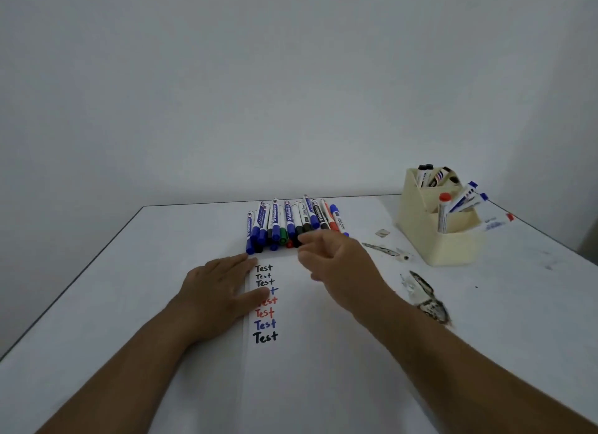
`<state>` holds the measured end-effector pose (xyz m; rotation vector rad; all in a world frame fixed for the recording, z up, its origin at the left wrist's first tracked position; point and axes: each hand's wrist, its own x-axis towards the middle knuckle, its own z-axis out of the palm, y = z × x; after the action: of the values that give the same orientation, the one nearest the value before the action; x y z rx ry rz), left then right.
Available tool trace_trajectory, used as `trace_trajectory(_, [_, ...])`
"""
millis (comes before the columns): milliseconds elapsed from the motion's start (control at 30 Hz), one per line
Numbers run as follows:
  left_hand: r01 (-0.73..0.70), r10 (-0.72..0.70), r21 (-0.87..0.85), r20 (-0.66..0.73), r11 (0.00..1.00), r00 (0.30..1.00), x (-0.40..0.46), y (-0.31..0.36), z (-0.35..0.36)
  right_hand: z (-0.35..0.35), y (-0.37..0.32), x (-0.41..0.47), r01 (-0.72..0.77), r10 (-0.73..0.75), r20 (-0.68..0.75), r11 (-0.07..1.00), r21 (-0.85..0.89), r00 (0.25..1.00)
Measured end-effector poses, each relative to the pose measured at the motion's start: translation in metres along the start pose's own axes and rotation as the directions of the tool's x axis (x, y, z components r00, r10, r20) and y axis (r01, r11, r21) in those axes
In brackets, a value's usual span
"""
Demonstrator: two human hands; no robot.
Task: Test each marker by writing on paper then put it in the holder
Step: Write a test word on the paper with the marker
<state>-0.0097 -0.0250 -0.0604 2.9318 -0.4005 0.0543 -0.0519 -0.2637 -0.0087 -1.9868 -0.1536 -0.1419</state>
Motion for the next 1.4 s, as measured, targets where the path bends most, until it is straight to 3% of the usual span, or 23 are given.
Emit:
trace_trajectory(200, [0.044, -0.046, -0.120, -0.012, 0.992, 0.999, -0.003, 0.007, -0.007, 0.004, 0.029, 0.004, -0.162, 0.178, -0.034, 0.949, 0.268, 0.983])
trace_trajectory(400, [0.123, -0.175, -0.337, -0.127, 0.933, 0.976, 0.005, 0.009, -0.008, 0.003, 0.035, 0.005, -0.147, 0.148, 0.013, 0.965, 0.216, 0.989])
trace_trajectory(600, [0.257, -0.301, -0.223, -0.190, 0.940, 0.935, 0.035, 0.012, -0.021, 0.005, 0.036, 0.006, -0.116, 0.111, 0.037, 0.976, 0.185, 0.993])
trace_trajectory(833, [0.173, -0.194, -0.176, -0.115, 0.969, 0.974, 0.056, -0.006, -0.027, 0.006, 0.037, 0.007, -0.094, 0.086, 0.055, 0.980, 0.178, 0.995])
trace_trajectory(1233, [0.206, -0.226, -0.122, -0.180, 0.971, 0.957, 0.060, -0.002, -0.025, 0.006, 0.037, 0.008, -0.094, 0.087, 0.056, 0.985, 0.146, 0.995])
trace_trajectory(1400, [0.235, -0.271, -0.174, -0.229, 0.956, 0.935, 0.055, -0.007, -0.025, 0.006, 0.037, 0.009, -0.108, 0.100, 0.057, 0.982, 0.152, 0.993])
